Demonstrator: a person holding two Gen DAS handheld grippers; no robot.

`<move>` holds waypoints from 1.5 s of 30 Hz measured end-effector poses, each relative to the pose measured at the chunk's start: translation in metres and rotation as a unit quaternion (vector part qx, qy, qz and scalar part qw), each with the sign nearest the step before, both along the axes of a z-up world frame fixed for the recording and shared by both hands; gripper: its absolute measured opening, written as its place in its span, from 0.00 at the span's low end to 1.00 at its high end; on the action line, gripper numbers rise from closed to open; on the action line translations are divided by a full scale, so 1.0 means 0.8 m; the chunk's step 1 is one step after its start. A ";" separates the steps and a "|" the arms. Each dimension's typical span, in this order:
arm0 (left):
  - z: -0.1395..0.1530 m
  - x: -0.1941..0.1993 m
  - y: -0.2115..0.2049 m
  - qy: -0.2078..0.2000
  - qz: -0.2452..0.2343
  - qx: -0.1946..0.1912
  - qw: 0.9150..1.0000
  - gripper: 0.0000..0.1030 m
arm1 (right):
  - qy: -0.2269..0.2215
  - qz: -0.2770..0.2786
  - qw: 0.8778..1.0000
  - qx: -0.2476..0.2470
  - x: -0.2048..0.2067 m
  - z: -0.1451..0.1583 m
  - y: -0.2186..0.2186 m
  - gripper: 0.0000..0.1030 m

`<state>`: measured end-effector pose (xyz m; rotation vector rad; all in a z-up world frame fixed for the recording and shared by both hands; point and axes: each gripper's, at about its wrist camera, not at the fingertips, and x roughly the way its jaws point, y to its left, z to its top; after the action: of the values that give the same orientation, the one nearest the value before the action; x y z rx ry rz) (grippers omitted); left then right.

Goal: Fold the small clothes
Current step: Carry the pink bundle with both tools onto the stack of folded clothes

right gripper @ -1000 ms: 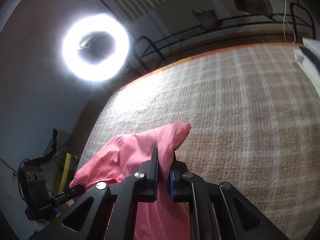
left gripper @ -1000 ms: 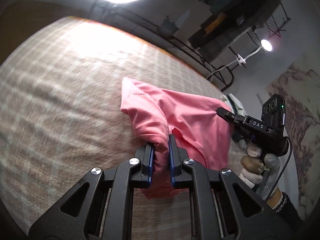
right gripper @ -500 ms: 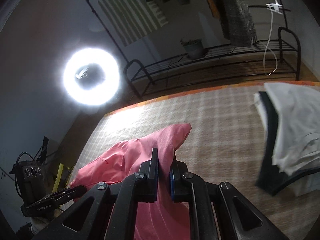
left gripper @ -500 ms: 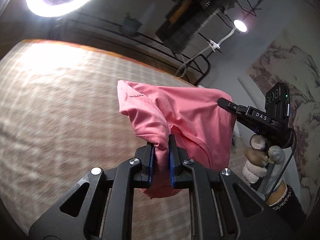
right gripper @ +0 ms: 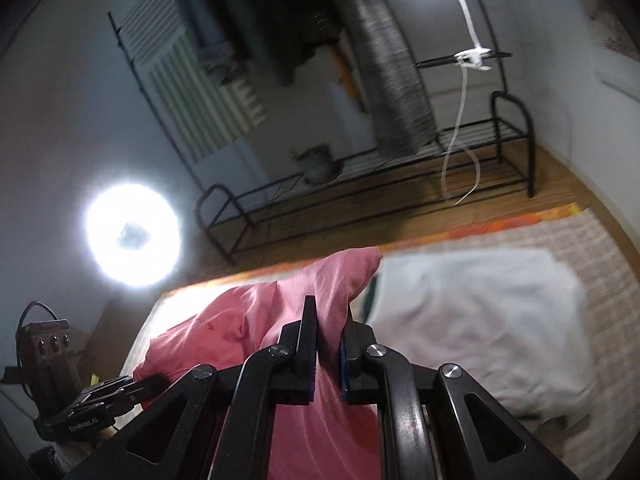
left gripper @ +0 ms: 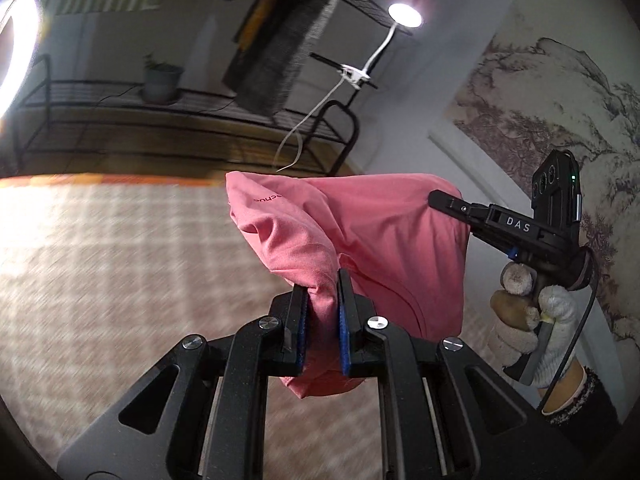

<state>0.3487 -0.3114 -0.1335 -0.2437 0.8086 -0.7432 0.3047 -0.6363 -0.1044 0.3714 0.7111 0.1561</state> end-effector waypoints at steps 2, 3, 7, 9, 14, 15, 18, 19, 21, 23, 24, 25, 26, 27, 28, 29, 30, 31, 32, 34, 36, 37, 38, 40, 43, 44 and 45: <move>0.002 0.012 -0.030 -0.008 -0.008 -0.002 1.000 0.10 | -0.005 -0.009 1.000 -0.013 0.006 0.007 -0.023 0.06; 0.002 0.015 -0.042 -0.013 -0.011 -0.004 1.000 0.10 | -0.008 -0.014 1.000 -0.019 0.010 0.010 -0.034 0.06; -0.004 0.032 -0.090 -0.023 -0.021 -0.005 0.999 0.10 | -0.018 -0.036 0.999 -0.031 0.027 0.015 -0.079 0.06; -0.014 0.040 -0.113 -0.025 -0.024 -0.002 0.999 0.10 | -0.019 -0.049 0.998 -0.032 0.037 0.012 -0.105 0.06; -0.048 0.055 -0.155 -0.018 -0.029 0.013 0.999 0.10 | -0.009 -0.065 0.997 -0.049 0.065 -0.011 -0.148 0.06; -0.057 0.056 -0.162 -0.012 -0.032 0.018 0.999 0.10 | -0.003 -0.068 0.996 -0.052 0.071 -0.019 -0.155 0.06; -0.077 0.057 -0.177 0.001 -0.035 0.033 0.999 0.10 | 0.013 -0.078 0.995 -0.053 0.084 -0.044 -0.173 0.06; -0.082 0.057 -0.178 0.005 -0.033 0.038 0.999 0.10 | 0.020 -0.082 0.995 -0.055 0.089 -0.053 -0.178 0.06; -0.089 0.058 -0.179 0.015 -0.031 0.043 0.999 0.11 | 0.027 -0.087 0.994 -0.059 0.095 -0.065 -0.184 0.06; -0.094 0.059 -0.176 0.025 -0.028 0.050 0.998 0.11 | 0.037 -0.097 0.992 -0.072 0.101 -0.077 -0.187 0.06; -0.096 0.059 -0.176 0.029 -0.026 0.053 0.998 0.15 | 0.044 -0.102 0.991 -0.076 0.104 -0.081 -0.188 0.07; -0.098 0.059 -0.173 0.036 -0.026 0.058 0.997 0.17 | 0.051 -0.103 0.990 -0.078 0.106 -0.085 -0.188 0.09; -0.099 0.059 -0.171 0.039 -0.026 0.058 0.997 0.22 | 0.058 -0.106 0.989 -0.081 0.106 -0.088 -0.187 0.14; -0.099 0.058 -0.168 0.042 -0.025 0.061 0.997 0.26 | 0.065 -0.112 0.988 -0.088 0.107 -0.089 -0.187 0.22; -0.100 0.056 -0.165 0.043 -0.025 0.061 0.997 0.29 | 0.069 -0.116 0.987 -0.091 0.105 -0.089 -0.188 0.27; -0.100 0.053 -0.160 0.044 -0.025 0.061 0.997 0.32 | 0.069 -0.117 0.987 -0.090 0.103 -0.089 -0.189 0.32; -0.100 0.051 -0.157 0.044 -0.024 0.062 0.997 0.33 | 0.067 -0.117 0.987 -0.084 0.097 -0.087 -0.191 0.33; -0.099 0.048 -0.153 0.045 -0.024 0.062 0.997 0.34 | 0.067 -0.116 0.988 -0.080 0.092 -0.087 -0.193 0.33; -0.099 0.046 -0.148 0.048 -0.024 0.059 0.997 0.34 | 0.067 -0.116 0.988 -0.073 0.083 -0.087 -0.196 0.33; -0.098 0.043 -0.140 0.057 -0.023 0.048 0.997 0.34 | 0.068 -0.119 0.989 -0.056 0.060 -0.090 -0.204 0.33; -0.098 0.041 -0.133 0.058 -0.020 0.042 0.997 0.34 | 0.074 -0.124 0.989 -0.042 0.038 -0.097 -0.212 0.34; -0.097 0.041 -0.132 0.054 -0.017 0.043 0.998 0.34 | 0.079 -0.126 0.988 -0.030 0.020 -0.102 -0.218 0.35; -0.096 0.041 -0.129 0.051 -0.012 0.041 0.998 0.34 | 0.081 -0.127 0.988 -0.016 0.008 -0.107 -0.221 0.37; -0.098 0.044 -0.122 0.057 -0.003 0.035 0.998 0.34 | 0.085 -0.124 0.988 0.028 -0.019 -0.120 -0.230 0.37; -0.103 0.048 -0.121 0.056 0.007 0.036 0.998 0.34 | 0.094 -0.113 0.987 0.070 -0.045 -0.141 -0.237 0.37; -0.106 0.051 -0.123 0.052 0.009 0.039 0.998 0.34 | 0.099 -0.108 0.986 0.080 -0.047 -0.148 -0.237 0.37; -0.108 0.052 -0.126 0.052 0.008 0.041 0.998 0.34 | 0.102 -0.104 0.986 0.085 -0.047 -0.153 -0.236 0.29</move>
<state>0.3906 -0.4119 -0.2196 -0.2159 0.9326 -0.6847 0.2674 -0.8251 -0.2265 0.6285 0.8580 -0.0211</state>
